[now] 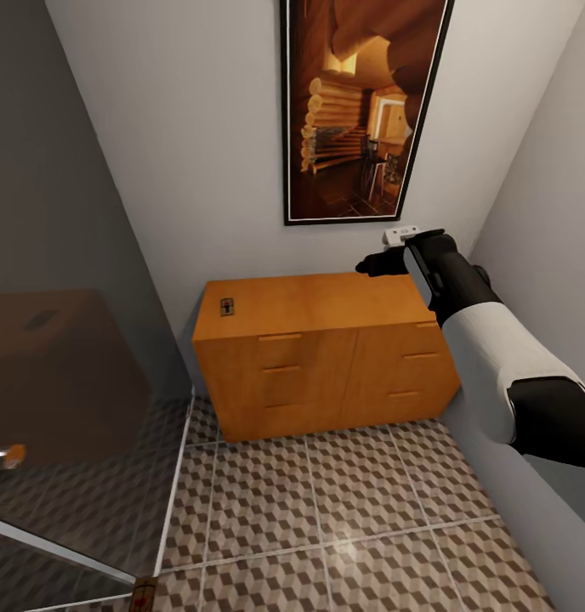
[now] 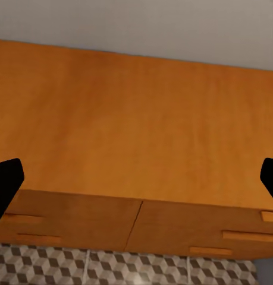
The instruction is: Take the four mousetraps from the cabinet in the bathroom and place them on the bathroom floor. Make sure all four end up on the same floor surface, and ensure that at least two of them are either under or directly next to the same bathroom sink.
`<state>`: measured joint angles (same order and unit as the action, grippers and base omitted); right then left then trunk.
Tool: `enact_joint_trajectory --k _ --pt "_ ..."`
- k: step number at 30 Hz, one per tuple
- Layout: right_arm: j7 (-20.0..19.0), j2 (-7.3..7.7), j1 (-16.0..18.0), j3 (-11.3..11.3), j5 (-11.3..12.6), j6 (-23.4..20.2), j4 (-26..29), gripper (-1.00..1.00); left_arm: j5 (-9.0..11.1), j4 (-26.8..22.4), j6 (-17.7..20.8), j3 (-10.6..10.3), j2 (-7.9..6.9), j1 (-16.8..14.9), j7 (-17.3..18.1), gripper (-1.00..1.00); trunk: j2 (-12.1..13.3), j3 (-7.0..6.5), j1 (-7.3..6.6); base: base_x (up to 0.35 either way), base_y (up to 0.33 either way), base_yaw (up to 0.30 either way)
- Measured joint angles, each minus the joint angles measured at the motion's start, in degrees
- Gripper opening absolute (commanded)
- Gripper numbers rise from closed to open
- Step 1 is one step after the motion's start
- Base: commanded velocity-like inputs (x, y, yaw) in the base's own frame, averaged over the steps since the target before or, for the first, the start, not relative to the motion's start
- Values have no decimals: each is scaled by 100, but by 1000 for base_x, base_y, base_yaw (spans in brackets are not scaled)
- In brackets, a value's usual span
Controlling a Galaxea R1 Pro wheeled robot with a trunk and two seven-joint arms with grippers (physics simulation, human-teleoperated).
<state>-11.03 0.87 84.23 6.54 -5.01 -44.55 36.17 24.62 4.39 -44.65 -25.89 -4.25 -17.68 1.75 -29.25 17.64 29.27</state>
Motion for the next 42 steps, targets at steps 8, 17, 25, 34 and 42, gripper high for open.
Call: enact_joint_trajectory --k 8,17,25,34,42 --pt "3 5 -1 2 -2 4 -17 100 1 1 -1 0 0 0 0 -100 0 0 1 -64 232 0" --pt "12 4 -5 0 -7 4 -30 100 1 -1 1 0 0 1 -1 -100 0 0 0 -37 94 0" --pt "40 13 -22 0 -15 5 -37 100 1 -1 2 1 0 1 -1 -100 0 4 0 -1 3 0" --pt "82 18 -26 4 -22 5 -40 100 1 0 2 0 0 1 -2 -100 0 5 0 0 0 0" --pt "99 13 -26 7 -24 18 -41 100 0 -2 2 0 0 1 -2 -100 0 15 0 0 0 37"
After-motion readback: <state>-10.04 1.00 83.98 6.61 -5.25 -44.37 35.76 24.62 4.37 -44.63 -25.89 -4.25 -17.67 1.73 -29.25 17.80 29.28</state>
